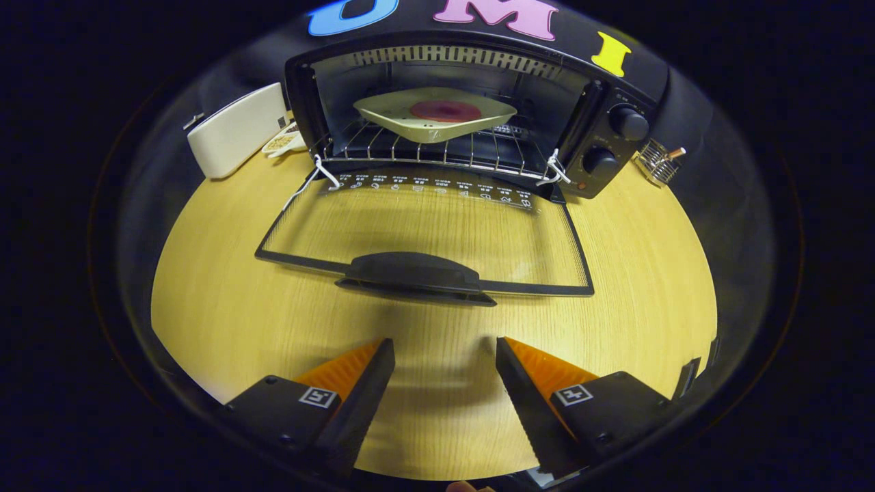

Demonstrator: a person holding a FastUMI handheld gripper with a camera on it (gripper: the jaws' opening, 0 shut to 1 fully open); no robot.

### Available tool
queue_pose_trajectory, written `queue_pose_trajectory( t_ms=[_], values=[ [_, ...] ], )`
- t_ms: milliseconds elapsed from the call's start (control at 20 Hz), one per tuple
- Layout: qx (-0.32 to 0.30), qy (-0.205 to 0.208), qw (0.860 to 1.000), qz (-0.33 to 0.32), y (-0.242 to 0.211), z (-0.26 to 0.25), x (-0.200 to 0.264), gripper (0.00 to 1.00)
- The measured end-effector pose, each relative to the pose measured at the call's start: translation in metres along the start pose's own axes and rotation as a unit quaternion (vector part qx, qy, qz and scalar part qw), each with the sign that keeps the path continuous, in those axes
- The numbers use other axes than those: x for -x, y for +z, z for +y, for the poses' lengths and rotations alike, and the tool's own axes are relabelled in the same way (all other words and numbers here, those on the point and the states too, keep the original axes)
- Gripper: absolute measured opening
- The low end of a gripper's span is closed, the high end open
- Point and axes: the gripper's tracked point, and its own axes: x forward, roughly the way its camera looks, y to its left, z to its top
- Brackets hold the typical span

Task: Open the toaster oven, put the food inside, and close the toaster oven door.

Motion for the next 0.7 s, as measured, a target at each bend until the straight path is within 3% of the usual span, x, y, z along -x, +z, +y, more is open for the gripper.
queue_pose_trajectory(
  t_ms=[700],
  values=[
    [-0.039,-0.014,0.999,-0.027,0.028,0.006,-0.013,0.98]
  ],
)
